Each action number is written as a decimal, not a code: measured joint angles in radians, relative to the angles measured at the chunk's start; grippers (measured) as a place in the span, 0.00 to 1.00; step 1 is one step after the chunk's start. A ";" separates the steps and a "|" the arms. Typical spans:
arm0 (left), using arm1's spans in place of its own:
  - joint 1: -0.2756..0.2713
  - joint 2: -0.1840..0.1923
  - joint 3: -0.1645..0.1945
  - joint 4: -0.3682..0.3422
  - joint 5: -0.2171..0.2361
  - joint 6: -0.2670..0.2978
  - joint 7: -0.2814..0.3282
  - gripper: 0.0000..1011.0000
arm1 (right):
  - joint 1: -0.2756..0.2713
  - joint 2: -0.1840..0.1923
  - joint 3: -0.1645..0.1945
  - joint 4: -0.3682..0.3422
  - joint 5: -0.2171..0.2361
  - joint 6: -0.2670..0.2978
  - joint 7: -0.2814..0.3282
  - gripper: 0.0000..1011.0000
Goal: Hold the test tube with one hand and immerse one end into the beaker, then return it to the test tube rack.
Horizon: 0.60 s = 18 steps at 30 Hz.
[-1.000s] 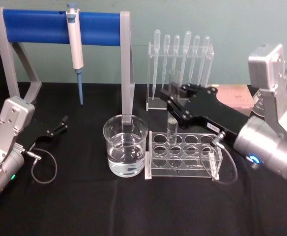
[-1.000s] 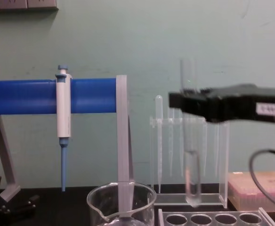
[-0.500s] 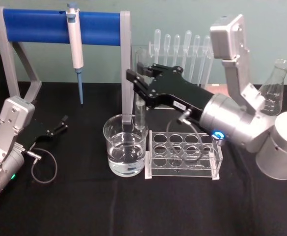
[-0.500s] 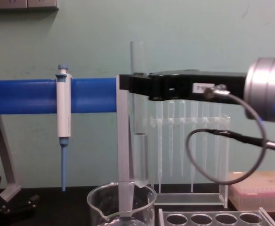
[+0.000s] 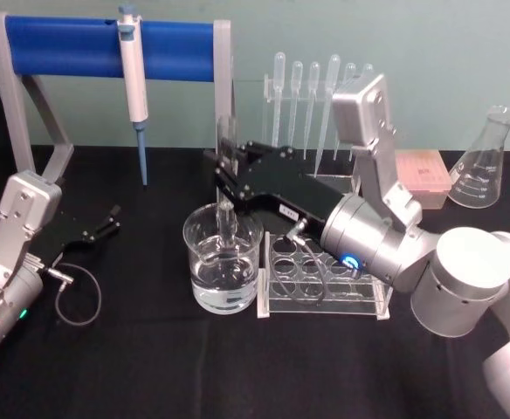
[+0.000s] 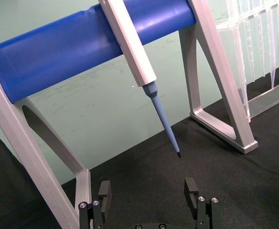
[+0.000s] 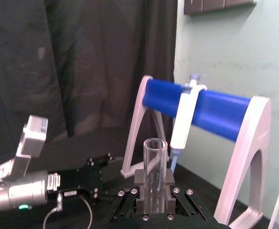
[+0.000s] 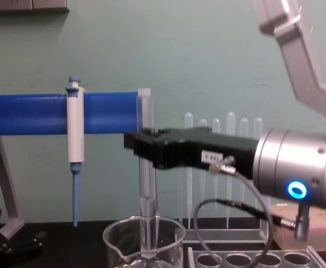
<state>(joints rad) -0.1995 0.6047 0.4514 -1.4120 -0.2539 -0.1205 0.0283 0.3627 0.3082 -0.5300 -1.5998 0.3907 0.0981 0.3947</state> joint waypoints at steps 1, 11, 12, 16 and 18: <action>0.000 0.000 0.000 0.000 0.000 0.000 0.000 0.99 | -0.002 -0.002 -0.002 0.007 -0.002 -0.004 0.001 0.24; 0.000 0.000 0.000 0.000 0.000 0.000 0.000 0.99 | -0.030 -0.025 -0.005 0.081 -0.026 -0.052 0.010 0.24; 0.000 0.000 0.000 0.000 0.000 0.000 0.000 0.99 | -0.032 -0.028 -0.004 0.089 -0.028 -0.058 0.014 0.24; 0.000 0.000 0.000 0.000 0.000 0.000 0.000 0.99 | -0.035 -0.034 -0.004 0.105 -0.031 -0.066 0.022 0.24; 0.000 0.000 0.000 0.000 0.000 0.000 0.000 0.99 | -0.036 -0.037 -0.004 0.111 -0.034 -0.069 0.026 0.24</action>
<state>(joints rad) -0.1995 0.6047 0.4514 -1.4120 -0.2539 -0.1206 0.0283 0.3268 0.2710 -0.5339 -1.4885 0.3566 0.0292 0.4202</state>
